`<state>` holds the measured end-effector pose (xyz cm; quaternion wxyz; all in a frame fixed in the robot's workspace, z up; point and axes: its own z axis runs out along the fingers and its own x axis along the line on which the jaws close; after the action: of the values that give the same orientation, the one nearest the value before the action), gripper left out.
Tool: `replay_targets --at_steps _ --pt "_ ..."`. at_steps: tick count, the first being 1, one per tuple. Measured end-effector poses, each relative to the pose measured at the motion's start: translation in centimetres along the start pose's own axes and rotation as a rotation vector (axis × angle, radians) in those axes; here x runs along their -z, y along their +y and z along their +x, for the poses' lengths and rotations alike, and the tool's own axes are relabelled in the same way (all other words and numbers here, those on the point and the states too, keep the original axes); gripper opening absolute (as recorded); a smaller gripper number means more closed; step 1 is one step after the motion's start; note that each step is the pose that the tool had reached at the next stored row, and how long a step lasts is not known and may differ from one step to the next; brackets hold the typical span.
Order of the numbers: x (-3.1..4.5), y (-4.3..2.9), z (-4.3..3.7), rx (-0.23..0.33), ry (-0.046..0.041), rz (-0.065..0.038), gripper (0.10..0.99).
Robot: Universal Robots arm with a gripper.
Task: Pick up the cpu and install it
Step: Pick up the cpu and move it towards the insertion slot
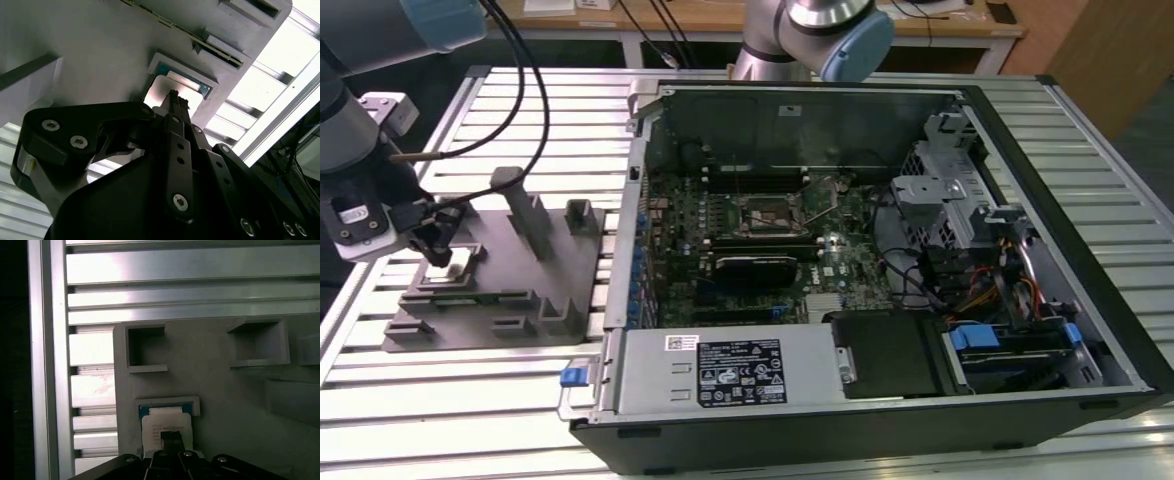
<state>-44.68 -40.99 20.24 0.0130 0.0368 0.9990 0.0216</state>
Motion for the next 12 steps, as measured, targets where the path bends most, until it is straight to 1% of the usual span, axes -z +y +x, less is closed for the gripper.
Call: replay_targets --at_steps 4,10,11,12 --pt "-0.29 -0.01 0.01 0.0 0.0001 0.0 0.106" --pt "-0.33 -0.01 0.01 0.0 -0.0001 0.0 0.114" --pt "-0.34 -0.01 0.01 0.0 -0.0001 0.0 0.29" --pt "-0.36 -0.01 0.01 0.0 -0.0001 0.0 0.349"
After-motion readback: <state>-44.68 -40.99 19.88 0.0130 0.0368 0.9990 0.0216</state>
